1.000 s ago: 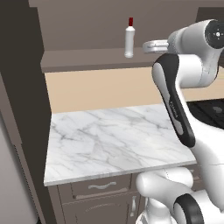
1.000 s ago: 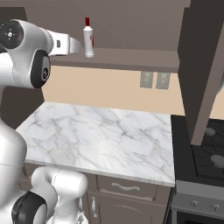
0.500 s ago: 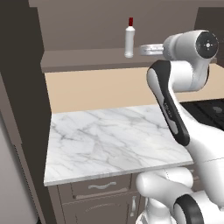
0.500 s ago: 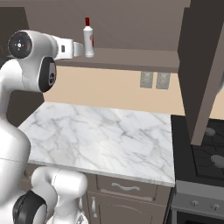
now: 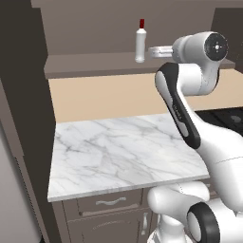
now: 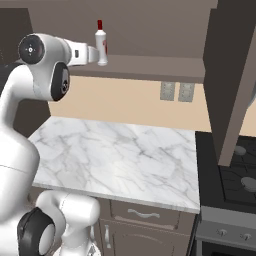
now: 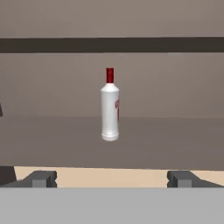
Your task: Open the cabinet directly in front. Then move the liquor and the mug to the dining counter with the candle on it.
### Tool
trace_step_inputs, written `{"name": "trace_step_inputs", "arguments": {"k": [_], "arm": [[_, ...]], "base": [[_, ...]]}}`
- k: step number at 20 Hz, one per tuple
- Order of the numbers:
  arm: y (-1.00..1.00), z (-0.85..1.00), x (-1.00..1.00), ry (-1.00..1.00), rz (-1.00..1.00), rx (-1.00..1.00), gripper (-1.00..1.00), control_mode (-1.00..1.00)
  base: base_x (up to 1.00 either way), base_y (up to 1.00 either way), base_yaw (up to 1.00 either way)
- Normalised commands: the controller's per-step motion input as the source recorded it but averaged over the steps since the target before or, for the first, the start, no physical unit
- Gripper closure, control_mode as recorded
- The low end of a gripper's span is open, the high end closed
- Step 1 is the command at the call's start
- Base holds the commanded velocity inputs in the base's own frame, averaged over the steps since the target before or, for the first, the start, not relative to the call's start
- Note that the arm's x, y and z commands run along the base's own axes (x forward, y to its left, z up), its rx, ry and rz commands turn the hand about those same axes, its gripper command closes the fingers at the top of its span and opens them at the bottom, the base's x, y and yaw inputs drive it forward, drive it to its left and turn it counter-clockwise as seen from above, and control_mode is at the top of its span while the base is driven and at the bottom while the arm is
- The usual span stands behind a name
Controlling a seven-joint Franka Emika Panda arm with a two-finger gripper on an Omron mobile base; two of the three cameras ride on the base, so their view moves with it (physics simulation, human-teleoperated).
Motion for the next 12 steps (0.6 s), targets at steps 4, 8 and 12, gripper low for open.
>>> {"name": "trace_step_inputs", "arguments": {"k": [4,8,12], "arm": [[0.00,0.00,0.25,0.00,0.00,0.00,-1.00,-1.00],[0.00,0.00,0.20,0.00,0.00,0.00,-1.00,-1.00],[0.01,0.00,0.22,0.00,0.00,0.00,-1.00,-1.00]], "base": [[0.00,0.00,0.00],[0.00,0.00,0.00],[0.00,0.00,0.00]]}}
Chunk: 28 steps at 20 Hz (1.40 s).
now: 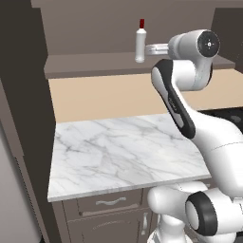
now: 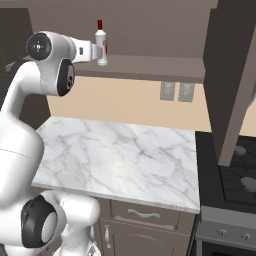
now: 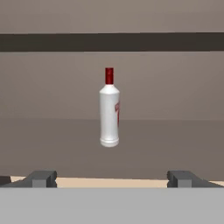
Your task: Open the cabinet directly in front. Then move the liquor and the mug to the dining counter with the candle on it.
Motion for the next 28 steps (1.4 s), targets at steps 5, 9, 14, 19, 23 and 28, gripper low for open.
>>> {"name": "trace_step_inputs", "arguments": {"k": [5,9,14,19,23,28], "arm": [[0.04,0.03,0.17,0.00,0.00,0.00,-1.00,-1.00],[0.05,0.02,0.17,0.00,0.00,0.00,-1.00,-1.00],[0.05,0.03,0.17,0.00,0.00,0.00,-1.00,-1.00],[0.00,0.00,0.23,0.00,0.00,0.00,-1.00,-1.00],[0.00,0.00,0.19,0.00,0.00,0.00,-1.00,-1.00],[0.00,0.00,0.16,0.00,0.00,0.00,-1.00,-1.00]], "base": [[0.00,0.00,0.00],[0.00,0.00,0.00],[0.00,0.00,0.00],[0.00,0.00,0.00],[0.00,0.00,0.00],[0.00,0.00,0.00]]}}
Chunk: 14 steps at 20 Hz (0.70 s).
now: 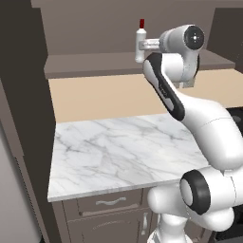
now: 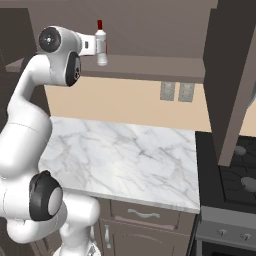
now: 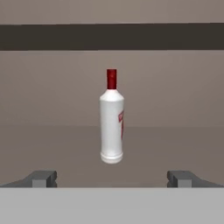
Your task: Open the cabinet directly in front. Then move the liquor and the mug to the dining counter with the candle on it.
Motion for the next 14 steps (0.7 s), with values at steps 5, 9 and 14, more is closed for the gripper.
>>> {"name": "trace_step_inputs", "arguments": {"k": [5,9,14], "arm": [[0.00,0.00,0.19,0.01,0.00,0.00,-1.00,-1.00],[0.00,0.00,0.20,0.01,0.00,0.00,-1.00,-1.00],[0.00,0.00,0.25,0.01,0.00,0.00,-1.00,-1.00]], "base": [[0.00,0.00,0.00],[0.00,0.00,0.00],[0.00,0.00,0.00]]}}
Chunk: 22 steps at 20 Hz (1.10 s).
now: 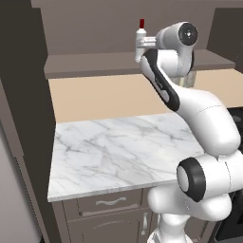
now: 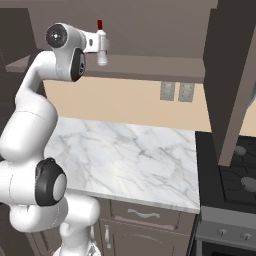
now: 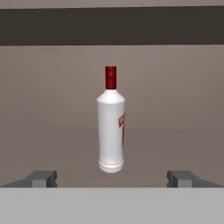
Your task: Open the cabinet directly in front. Then move the liquor and the mug to the dining counter with the candle on it.
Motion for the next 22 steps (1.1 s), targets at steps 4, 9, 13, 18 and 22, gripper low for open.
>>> {"name": "trace_step_inputs", "arguments": {"k": [4,9,13,18,22], "arm": [[0.00,0.00,0.27,0.01,0.00,0.00,-1.00,-1.00],[0.05,0.00,0.33,0.01,0.00,0.00,-1.00,-1.00],[0.13,0.00,0.32,0.00,0.00,0.00,-1.00,-1.00],[0.14,0.00,0.30,0.00,0.00,0.00,-1.00,-1.00],[0.02,0.00,0.27,0.00,0.00,0.00,-1.00,-1.00]], "base": [[0.00,0.00,0.00],[0.00,0.00,0.00],[0.00,0.00,0.00],[0.00,0.00,0.00],[0.00,0.00,0.00]]}}
